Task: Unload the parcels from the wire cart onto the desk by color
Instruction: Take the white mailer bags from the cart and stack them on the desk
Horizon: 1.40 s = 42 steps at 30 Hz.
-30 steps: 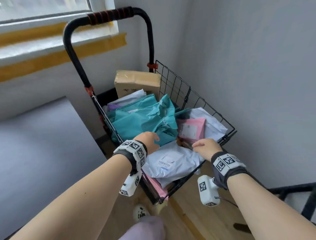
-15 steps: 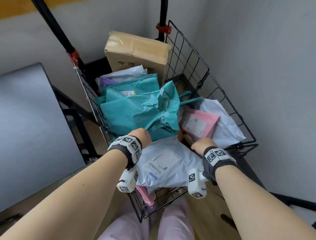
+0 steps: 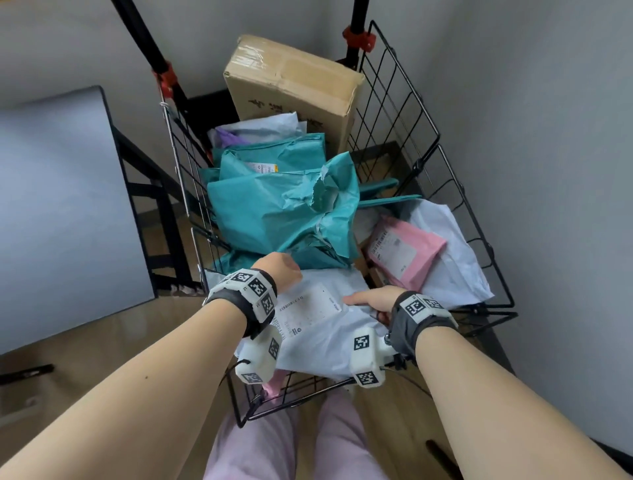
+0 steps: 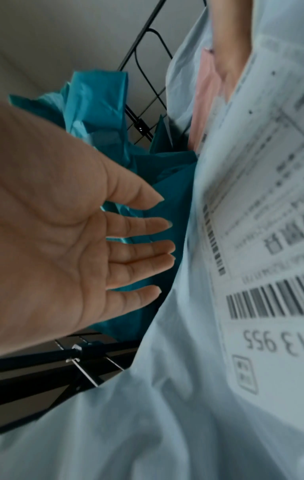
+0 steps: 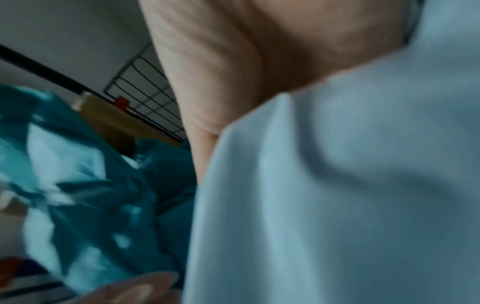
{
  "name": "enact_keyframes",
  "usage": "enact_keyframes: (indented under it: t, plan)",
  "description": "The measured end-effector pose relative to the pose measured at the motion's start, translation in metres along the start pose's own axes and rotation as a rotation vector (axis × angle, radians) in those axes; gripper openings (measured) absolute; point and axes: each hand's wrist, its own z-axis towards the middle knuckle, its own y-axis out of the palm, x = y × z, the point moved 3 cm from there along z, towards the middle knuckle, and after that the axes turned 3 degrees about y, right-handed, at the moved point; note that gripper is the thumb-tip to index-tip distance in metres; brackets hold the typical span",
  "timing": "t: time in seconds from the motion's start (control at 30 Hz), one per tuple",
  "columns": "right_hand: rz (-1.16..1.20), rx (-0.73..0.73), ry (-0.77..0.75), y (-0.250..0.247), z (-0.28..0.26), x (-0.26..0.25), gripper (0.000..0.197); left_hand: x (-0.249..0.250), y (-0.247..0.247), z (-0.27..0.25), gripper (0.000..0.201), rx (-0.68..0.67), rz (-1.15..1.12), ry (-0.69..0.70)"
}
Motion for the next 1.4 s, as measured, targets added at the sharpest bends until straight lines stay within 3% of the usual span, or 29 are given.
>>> enact_keyframes:
  t: [0.1, 0.2, 0.4, 0.43, 0.5, 0.6, 0.67, 0.7, 0.87, 0.97, 1.03, 1.1, 1.23, 1.33, 1.4]
  plan:
    - [0.009, -0.010, -0.082, -0.010, -0.013, -0.020, 0.030, 0.003, -0.009, -0.009, 0.025, 0.074, -0.057, -0.025]
    - [-0.017, 0.080, -0.177, -0.028, -0.041, -0.040, 0.028, 0.008, -0.022, -0.020, 0.024, 0.150, -0.104, -0.045]
    - [0.104, 0.157, -0.491, -0.065, -0.114, -0.078, 0.010, 0.021, -0.056, -0.054, 0.036, 0.319, -0.221, -0.057]
    - [0.141, 0.180, -0.540, -0.074, -0.126, -0.084, 0.016, 0.023, -0.063, -0.060, 0.040, 0.352, -0.243, -0.055]
    - [0.243, 0.228, -0.628, -0.094, -0.151, -0.093, 0.024, 0.032, -0.081, -0.073, 0.045, 0.435, -0.290, -0.033]
    - [0.535, 0.270, -0.739, -0.121, -0.179, -0.099, 0.015, 0.046, -0.107, -0.093, 0.052, 0.550, -0.351, 0.009]
    - [0.762, 0.223, -0.773, -0.132, -0.186, -0.099, 0.008, 0.053, -0.120, -0.106, 0.055, 0.614, -0.327, 0.018]
    - [0.841, 0.182, -0.770, -0.134, -0.189, -0.098, 0.005, 0.057, -0.125, -0.111, 0.057, 0.620, -0.327, 0.020]
    - [1.029, 0.055, -0.770, -0.133, -0.190, -0.097, 0.031, 0.079, -0.131, -0.131, 0.074, 0.508, -0.307, -0.011]
    - [1.098, -0.034, -0.815, -0.128, -0.191, -0.100, 0.029, 0.086, -0.123, -0.135, 0.090, 0.381, -0.586, -0.006]
    - [1.100, -0.096, -0.820, -0.123, -0.190, -0.103, 0.023, 0.093, -0.120, -0.136, 0.089, 0.264, -0.834, 0.051]
    - [1.018, -0.095, -0.801, -0.117, -0.190, -0.105, 0.016, 0.097, -0.126, -0.136, 0.085, 0.274, -1.019, 0.144]
    - [0.823, 0.035, -0.808, -0.110, -0.184, -0.102, 0.010, 0.091, -0.149, -0.143, 0.071, 0.533, -1.264, 0.261]
    - [0.734, -0.026, -0.839, -0.104, -0.183, -0.098, 0.012, 0.079, -0.166, -0.157, 0.040, 0.847, -1.038, 0.263]
    - [0.806, -0.059, -0.869, -0.105, -0.184, -0.097, 0.015, 0.071, -0.173, -0.166, 0.038, 0.920, -0.945, 0.276]
